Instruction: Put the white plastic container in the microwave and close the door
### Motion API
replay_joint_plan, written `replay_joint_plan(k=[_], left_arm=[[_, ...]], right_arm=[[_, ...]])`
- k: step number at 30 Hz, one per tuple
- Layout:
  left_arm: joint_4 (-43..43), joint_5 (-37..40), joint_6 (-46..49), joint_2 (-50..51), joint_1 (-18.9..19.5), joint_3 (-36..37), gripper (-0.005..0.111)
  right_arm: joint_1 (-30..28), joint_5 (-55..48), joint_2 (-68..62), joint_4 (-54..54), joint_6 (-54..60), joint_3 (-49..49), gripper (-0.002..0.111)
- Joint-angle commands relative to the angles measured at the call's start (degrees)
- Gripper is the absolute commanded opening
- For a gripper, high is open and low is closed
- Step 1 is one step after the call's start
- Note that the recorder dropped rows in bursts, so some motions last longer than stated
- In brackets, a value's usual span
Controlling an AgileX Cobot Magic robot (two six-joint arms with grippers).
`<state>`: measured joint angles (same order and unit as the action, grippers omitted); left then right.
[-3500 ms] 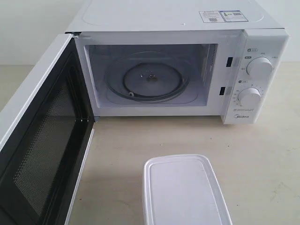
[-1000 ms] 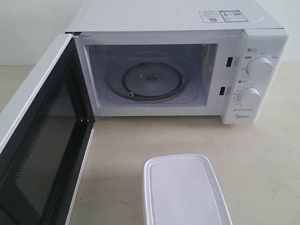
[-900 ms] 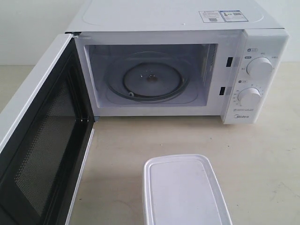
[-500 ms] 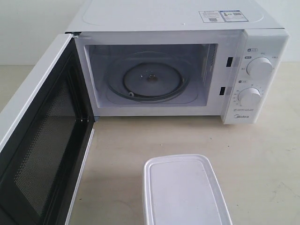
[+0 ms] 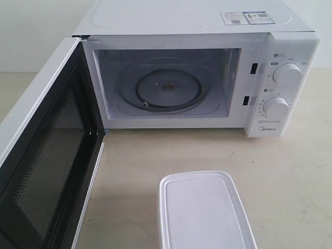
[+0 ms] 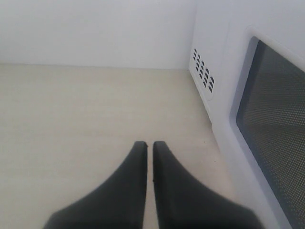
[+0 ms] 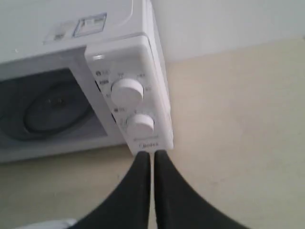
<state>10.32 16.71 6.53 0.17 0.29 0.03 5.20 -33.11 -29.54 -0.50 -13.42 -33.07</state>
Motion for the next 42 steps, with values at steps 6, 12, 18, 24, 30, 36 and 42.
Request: replay_joint_plan(k=[6, 12, 18, 24, 30, 36, 42], left_arm=[[0.42, -0.4, -0.51, -0.17, 0.17, -0.03, 0.004], [0.42, -0.4, -0.51, -0.17, 0.17, -0.03, 0.004], [0.42, -0.4, -0.51, -0.17, 0.17, -0.03, 0.004], [0.42, -0.4, -0.51, -0.17, 0.17, -0.03, 0.004], [0.42, -0.4, -0.51, -0.17, 0.17, -0.03, 0.004], [0.42, -0.4, -0.51, -0.17, 0.17, -0.03, 0.004], [0.42, -0.4, -0.51, -0.17, 0.17, -0.03, 0.004]], right_arm=[[-0.02, -18.19, -22.08, 20.2, 21.8, -9.53, 0.0], [-0.02, -24.72, -31.76, 32.09, 32.15, -11.82, 0.0], [-0.02, -26.23, -35.06, 40.14, 39.79, -11.57, 0.0], [-0.02, -26.22, -35.17, 43.41, 41.25, -11.57, 0.0], [-0.02, -26.65, -35.17, 47.96, 43.48, -11.57, 0.0], [-1.86, -26.94, -35.17, 50.94, 48.81, -11.57, 0.0], [-15.23, -35.52, -38.38, 72.16, 64.96, -0.72, 0.0]])
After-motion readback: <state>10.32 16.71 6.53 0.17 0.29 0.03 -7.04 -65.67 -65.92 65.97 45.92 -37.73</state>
